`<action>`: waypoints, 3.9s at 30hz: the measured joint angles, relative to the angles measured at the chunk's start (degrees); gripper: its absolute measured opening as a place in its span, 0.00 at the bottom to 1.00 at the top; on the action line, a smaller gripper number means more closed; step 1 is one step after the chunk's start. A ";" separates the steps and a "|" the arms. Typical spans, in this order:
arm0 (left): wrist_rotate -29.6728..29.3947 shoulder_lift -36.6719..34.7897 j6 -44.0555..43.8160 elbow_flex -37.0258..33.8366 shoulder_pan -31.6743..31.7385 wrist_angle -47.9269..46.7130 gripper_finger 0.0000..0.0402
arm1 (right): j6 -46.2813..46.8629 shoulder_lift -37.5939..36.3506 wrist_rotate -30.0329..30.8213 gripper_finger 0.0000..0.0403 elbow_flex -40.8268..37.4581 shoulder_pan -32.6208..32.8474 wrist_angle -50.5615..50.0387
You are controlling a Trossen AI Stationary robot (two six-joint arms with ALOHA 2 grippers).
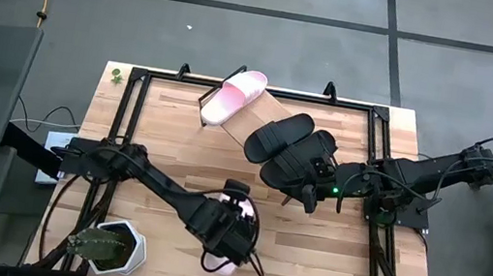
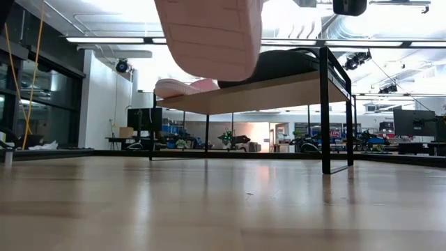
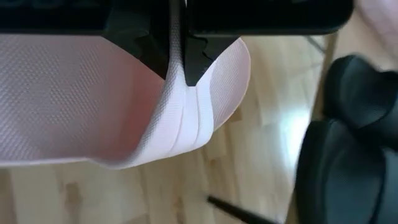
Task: Pick and place slides into the shelf
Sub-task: Put the pink slide on the shelf
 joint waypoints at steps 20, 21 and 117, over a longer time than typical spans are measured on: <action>-7.26 -7.80 10.07 0.44 2.02 -2.00 0.00 | 1.07 0.02 -0.24 0.39 0.00 0.00 0.85; -7.40 -8.31 10.14 0.44 2.74 -2.00 0.00 | 1.07 0.02 -0.24 0.39 0.00 0.02 0.95; 23.78 -62.86 28.03 -53.66 36.40 36.94 0.00 | 7.27 0.02 10.73 0.39 0.00 -0.76 5.54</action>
